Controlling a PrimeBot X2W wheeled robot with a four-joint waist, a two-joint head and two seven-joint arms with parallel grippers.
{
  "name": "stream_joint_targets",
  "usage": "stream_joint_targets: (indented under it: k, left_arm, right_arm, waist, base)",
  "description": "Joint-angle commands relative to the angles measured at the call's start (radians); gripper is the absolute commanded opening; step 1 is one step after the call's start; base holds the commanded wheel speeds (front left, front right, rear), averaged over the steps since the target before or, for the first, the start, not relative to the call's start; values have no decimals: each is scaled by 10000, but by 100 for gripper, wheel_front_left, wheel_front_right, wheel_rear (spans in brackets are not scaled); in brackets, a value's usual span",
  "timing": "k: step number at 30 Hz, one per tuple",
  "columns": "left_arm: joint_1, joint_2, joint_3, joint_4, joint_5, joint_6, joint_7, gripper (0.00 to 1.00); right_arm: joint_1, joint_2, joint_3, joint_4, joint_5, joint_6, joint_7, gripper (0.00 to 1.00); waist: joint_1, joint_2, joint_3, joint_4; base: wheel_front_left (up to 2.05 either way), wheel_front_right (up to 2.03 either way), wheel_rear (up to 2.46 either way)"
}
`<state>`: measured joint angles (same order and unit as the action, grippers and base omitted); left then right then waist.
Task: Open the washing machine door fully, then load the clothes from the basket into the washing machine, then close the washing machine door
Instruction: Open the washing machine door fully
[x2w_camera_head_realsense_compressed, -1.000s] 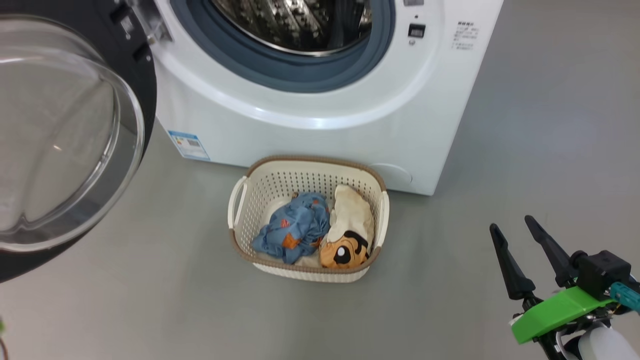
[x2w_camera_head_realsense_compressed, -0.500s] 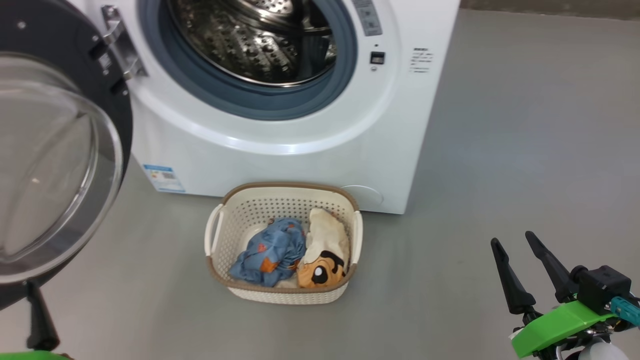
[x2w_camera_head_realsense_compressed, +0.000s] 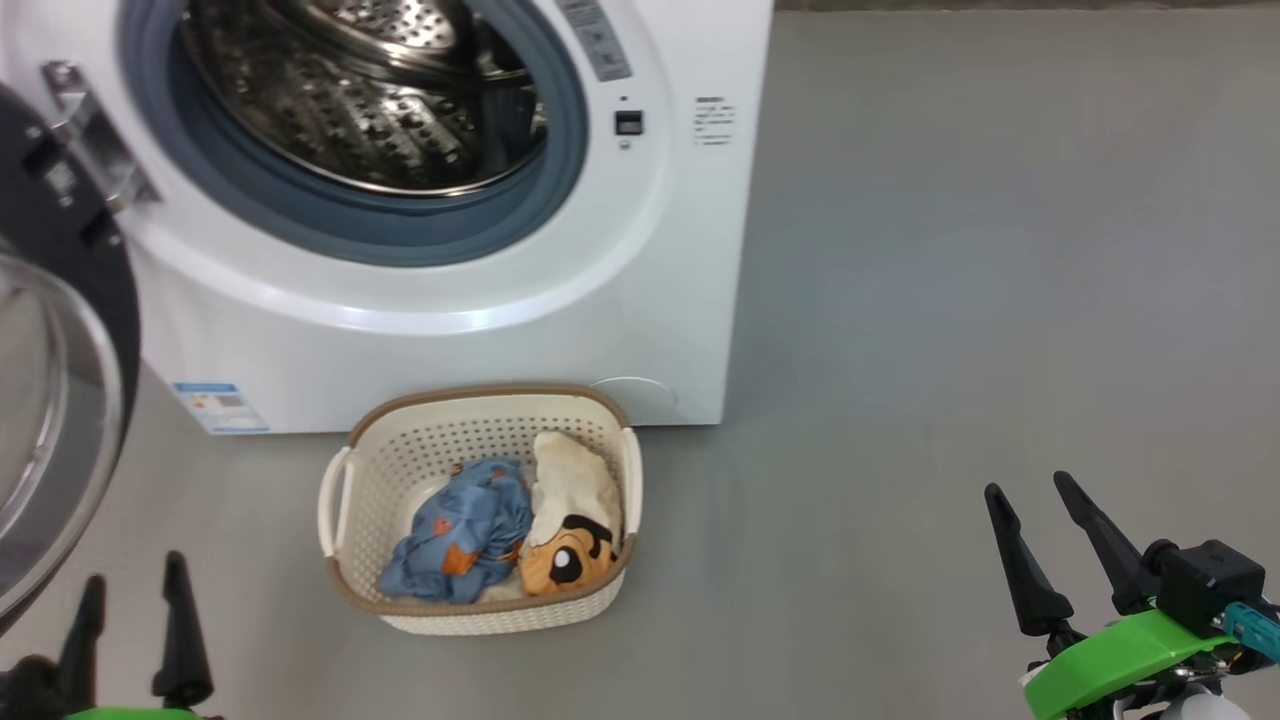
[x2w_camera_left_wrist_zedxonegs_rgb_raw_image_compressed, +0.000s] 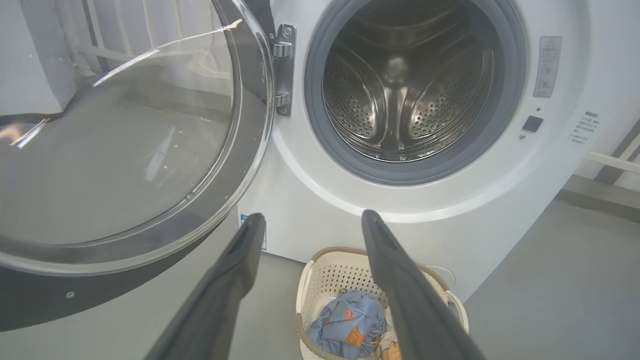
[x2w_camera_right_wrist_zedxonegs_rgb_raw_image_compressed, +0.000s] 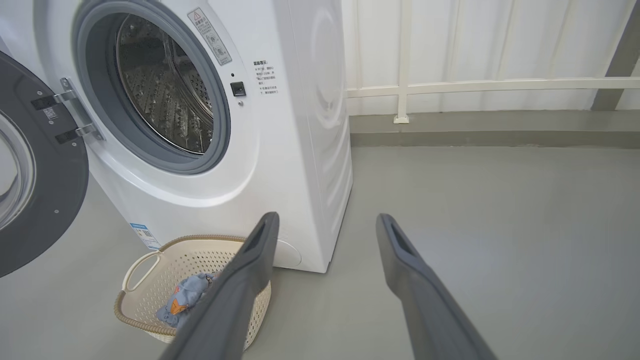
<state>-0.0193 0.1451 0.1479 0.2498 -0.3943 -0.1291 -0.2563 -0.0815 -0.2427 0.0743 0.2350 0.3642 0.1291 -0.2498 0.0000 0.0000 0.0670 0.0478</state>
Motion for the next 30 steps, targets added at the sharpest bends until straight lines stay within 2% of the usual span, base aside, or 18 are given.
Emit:
stream_joint_targets:
  k: [1,14,30]
  left_arm:
    - [-142,327,193,-297,-54,-15,-55,100]
    - [-363,748,-824,-323,-606,-15,-55,100]
    - [-294,1024,-1290,-293,-852,-15,-55,100]
  right_arm:
    - [24,-85,136,-293,36,16,-120,100]
    - [49,-30,-91,-301,64,16,-120,100]
    - [67,40,-172,-338,5,16,-120,100]
  waist:
    - [0,0,32,-337]
    - [0,0,209,-1008]
    - [0,0,188,-1097]
  base:
    - [0,0,0]
    - [0,0,0]
    - [0,0,0]
